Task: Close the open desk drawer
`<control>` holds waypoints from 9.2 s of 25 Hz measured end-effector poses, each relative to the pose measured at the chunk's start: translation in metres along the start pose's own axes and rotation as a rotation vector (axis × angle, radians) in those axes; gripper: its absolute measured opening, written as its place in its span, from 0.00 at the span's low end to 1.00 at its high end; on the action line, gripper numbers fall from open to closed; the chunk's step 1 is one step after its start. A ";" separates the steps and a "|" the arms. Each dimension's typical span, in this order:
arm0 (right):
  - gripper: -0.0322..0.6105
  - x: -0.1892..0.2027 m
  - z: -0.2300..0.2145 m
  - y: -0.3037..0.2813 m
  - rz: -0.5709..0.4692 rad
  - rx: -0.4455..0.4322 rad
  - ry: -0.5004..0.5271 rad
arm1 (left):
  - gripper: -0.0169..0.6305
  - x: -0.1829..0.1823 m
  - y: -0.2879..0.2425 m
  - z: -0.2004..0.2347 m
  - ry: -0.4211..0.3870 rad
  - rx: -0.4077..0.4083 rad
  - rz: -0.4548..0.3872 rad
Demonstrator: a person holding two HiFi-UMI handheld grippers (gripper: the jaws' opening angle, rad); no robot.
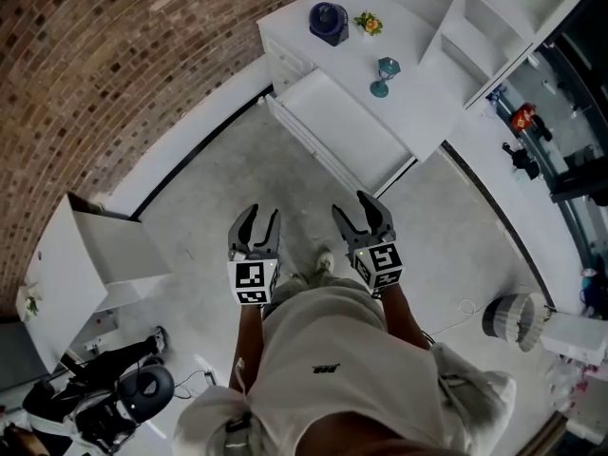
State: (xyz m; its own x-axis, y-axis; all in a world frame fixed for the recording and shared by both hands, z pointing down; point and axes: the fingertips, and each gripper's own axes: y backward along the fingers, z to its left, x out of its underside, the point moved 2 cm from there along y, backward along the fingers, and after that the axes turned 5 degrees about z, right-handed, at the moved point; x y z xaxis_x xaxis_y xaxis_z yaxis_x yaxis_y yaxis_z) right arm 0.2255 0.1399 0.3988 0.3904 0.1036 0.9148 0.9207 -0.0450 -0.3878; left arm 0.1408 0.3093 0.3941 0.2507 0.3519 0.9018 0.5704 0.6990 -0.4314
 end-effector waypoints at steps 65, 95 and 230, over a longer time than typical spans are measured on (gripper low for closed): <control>0.45 -0.028 -0.148 -0.244 0.105 0.312 -0.237 | 0.32 -0.069 -0.332 0.115 -0.147 0.351 0.137; 0.44 0.116 -0.158 -0.235 0.285 0.765 -0.662 | 0.33 0.041 -0.456 0.087 -0.310 0.679 0.472; 0.46 0.216 -0.291 -0.244 0.379 0.929 -0.883 | 0.34 0.088 -0.601 0.024 -0.329 0.706 0.695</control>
State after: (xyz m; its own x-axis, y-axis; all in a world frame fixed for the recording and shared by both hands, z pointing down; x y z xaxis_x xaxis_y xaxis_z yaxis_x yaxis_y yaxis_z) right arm 0.0850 -0.1163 0.7243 0.1654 0.8549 0.4917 0.2776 0.4381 -0.8550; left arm -0.1985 -0.0647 0.7319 0.0622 0.8941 0.4435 -0.2316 0.4452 -0.8650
